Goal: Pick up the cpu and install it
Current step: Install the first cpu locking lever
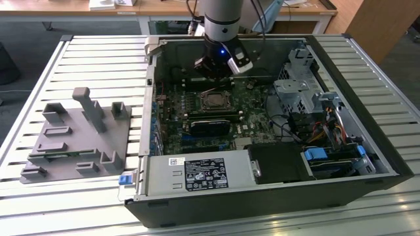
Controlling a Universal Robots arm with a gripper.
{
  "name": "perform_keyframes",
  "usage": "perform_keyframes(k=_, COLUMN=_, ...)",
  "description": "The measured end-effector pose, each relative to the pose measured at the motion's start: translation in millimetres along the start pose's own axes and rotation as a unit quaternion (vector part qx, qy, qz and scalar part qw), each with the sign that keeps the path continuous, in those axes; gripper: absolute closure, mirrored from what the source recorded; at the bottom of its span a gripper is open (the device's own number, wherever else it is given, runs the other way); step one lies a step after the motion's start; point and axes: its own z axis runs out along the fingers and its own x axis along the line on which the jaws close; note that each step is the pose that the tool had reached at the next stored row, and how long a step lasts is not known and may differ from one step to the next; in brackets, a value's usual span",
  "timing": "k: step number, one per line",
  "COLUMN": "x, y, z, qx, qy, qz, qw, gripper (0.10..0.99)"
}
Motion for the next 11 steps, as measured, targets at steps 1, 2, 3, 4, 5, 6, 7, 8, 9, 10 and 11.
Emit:
perform_keyframes(k=1, x=-1.2, y=-0.1, z=0.6, qx=0.0, qy=0.0001, qz=0.0, qw=1.0, gripper=0.98)
perform_keyframes(k=2, x=-2.2, y=-0.1, z=1.2, qx=0.0, qy=0.0001, qz=0.0, qw=1.0, gripper=0.98)
perform_keyframes(k=3, x=-3.2, y=-0.2, z=1.8, qx=0.0, qy=0.0002, qz=0.0, qw=1.0, gripper=0.98)
perform_keyframes(k=4, x=-4.2, y=-0.2, z=2.4, qx=0.0, qy=0.0002, qz=0.0, qw=1.0, gripper=0.98)
perform_keyframes(k=5, x=-5.2, y=-0.3, z=3.0, qx=0.0, qy=0.0003, qz=0.0, qw=1.0, gripper=0.98)
perform_keyframes(k=6, x=-6.0, y=-0.4, z=3.6, qx=0.0, qy=0.0003, qz=0.0, qw=1.0, gripper=0.98)
perform_keyframes(k=7, x=-7.0, y=-0.4, z=4.2, qx=0.0, qy=0.0003, qz=0.0, qw=1.0, gripper=0.98)
perform_keyframes(k=8, x=-7.7, y=-0.5, z=4.7, qx=0.0, qy=0.0004, qz=0.0, qw=1.0, gripper=0.98)
perform_keyframes(k=9, x=-8.2, y=-0.5, z=5.4, qx=0.0, qy=0.0004, qz=0.0, qw=1.0, gripper=0.98)
perform_keyframes(k=10, x=-8.5, y=-0.6, z=6.3, qx=0.0, qy=0.0004, qz=0.0, qw=1.0, gripper=0.98)
perform_keyframes(k=11, x=-8.8, y=-0.7, z=7.3, qx=0.0001, qy=0.0005, qz=0.0, qw=1.0, gripper=0.98)
